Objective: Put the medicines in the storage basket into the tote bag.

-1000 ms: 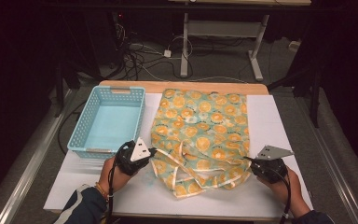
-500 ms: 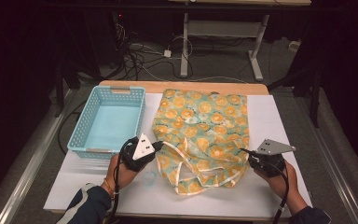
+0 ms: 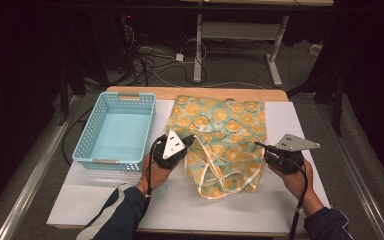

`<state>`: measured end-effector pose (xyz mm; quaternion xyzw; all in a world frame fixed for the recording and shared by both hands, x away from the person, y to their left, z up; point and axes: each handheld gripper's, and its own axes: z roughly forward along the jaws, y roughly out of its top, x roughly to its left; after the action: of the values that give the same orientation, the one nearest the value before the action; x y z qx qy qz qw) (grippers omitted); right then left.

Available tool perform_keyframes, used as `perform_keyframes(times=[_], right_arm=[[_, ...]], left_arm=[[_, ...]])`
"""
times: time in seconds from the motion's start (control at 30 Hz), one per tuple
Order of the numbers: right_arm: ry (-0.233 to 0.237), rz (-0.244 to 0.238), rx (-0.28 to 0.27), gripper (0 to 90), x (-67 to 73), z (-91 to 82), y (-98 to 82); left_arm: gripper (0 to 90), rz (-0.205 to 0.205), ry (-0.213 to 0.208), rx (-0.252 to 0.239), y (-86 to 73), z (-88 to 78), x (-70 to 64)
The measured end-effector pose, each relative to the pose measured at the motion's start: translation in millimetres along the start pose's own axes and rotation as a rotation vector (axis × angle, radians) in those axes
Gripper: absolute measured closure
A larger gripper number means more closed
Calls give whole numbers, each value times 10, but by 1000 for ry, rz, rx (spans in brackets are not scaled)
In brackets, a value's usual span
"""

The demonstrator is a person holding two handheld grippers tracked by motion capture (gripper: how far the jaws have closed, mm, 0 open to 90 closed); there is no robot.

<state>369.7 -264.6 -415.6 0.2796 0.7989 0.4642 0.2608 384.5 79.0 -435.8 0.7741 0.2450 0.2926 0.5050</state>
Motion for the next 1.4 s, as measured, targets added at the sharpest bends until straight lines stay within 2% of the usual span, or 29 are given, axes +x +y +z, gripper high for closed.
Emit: perform_keyframes(times=[0.07,0.17,0.3,0.37,0.5,0.57,0.67,0.83,1.03,1.1,1.17,1.2,1.27,1.4], right_arm=[[-3,-4,-30,886,-21,25,102],[-10,2,-78,887,-70,50,280],[-33,-4,-121,888,-131,69,537],[-31,15,-151,888,-168,56,663],[-34,28,-196,890,-203,-8,882],[-40,17,-210,890,-195,-57,981],[-47,7,-234,891,-164,-154,1132],[-62,6,-281,891,-166,-316,1359],[-83,20,-321,891,-215,-406,1490],[-89,33,-326,891,-233,-407,1494],[-98,45,-314,891,-273,-366,1465],[-111,54,-303,891,-302,-331,1440],[-131,72,-286,891,-371,-258,1384],[-164,107,-264,891,-510,-147,1294]], left_arm=[[871,-21,14,-28,108,57,20],[872,-34,38,-44,276,124,66],[872,-77,57,-71,480,188,176],[872,-80,79,-86,568,191,220],[873,-100,101,-124,743,98,311],[873,-90,116,-144,847,18,350],[877,-100,135,-180,996,-106,412],[877,-87,169,-208,1182,-253,497],[877,-110,170,-211,1207,-279,575],[876,-107,167,-189,1191,-245,581],[875,-83,181,-159,1168,-174,588],[874,-83,190,-146,1151,-131,600],[875,-91,175,-129,1105,-53,641],[875,-83,180,-100,1038,85,690]])
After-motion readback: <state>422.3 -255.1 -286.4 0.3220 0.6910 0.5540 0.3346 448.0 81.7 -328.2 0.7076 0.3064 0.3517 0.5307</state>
